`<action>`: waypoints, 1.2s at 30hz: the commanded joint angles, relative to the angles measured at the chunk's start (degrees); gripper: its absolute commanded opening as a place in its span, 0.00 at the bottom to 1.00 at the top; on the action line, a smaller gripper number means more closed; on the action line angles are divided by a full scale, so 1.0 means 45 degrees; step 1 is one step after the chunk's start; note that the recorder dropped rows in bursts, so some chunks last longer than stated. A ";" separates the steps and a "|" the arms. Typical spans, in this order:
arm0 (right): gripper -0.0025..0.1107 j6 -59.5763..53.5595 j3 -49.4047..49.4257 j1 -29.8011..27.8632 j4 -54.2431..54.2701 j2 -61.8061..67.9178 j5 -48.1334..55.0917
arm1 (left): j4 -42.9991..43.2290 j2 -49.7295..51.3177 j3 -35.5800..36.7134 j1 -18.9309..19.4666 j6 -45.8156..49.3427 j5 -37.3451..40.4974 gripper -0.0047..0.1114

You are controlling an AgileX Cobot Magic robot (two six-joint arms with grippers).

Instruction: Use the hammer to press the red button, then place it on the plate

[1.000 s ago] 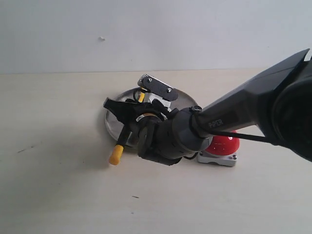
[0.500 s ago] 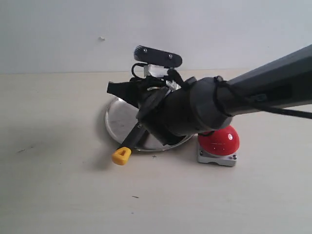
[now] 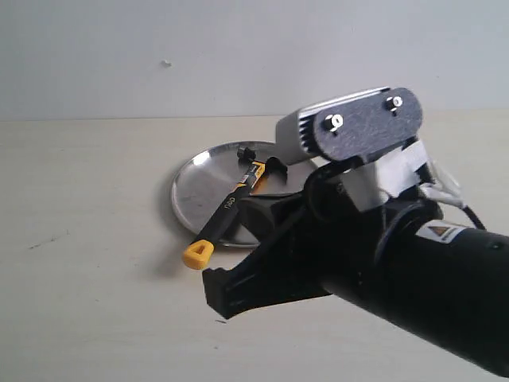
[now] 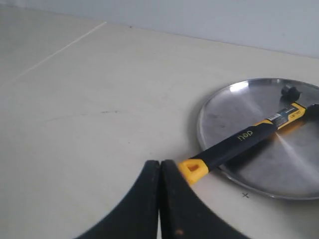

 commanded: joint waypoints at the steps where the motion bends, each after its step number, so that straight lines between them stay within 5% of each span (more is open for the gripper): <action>1: 0.02 -0.0209 0.0050 0.0057 -0.0178 -0.0858 -0.0379 | -0.0084 -0.0090 0.0037 0.0021 0.0073 -0.0014 0.04; 7: 0.02 -0.1399 0.0076 0.0026 -0.0103 -0.1387 -0.1367 | -0.0084 -0.0090 0.0037 0.0021 0.0073 -0.0014 0.04; 10: 0.02 -0.3468 0.0076 -0.1079 0.0315 -0.1642 0.0168 | -0.0084 -0.0090 0.0037 0.0021 0.0073 -0.0014 0.04; 19: 0.02 -0.4095 0.0076 -0.8834 0.0166 -0.4387 0.9580 | -0.0084 -0.0090 0.0037 0.0021 0.0073 -0.0014 0.04; 25: 0.02 -0.3988 0.1143 -1.3303 0.0166 -0.8010 1.0701 | -0.0084 -0.0090 0.0037 0.0021 0.0073 -0.0014 0.04; 36: 0.02 -0.3675 0.2690 -1.4705 -0.0599 -1.0926 1.0224 | -0.0084 -0.0090 0.0037 0.0021 0.0073 -0.0014 0.04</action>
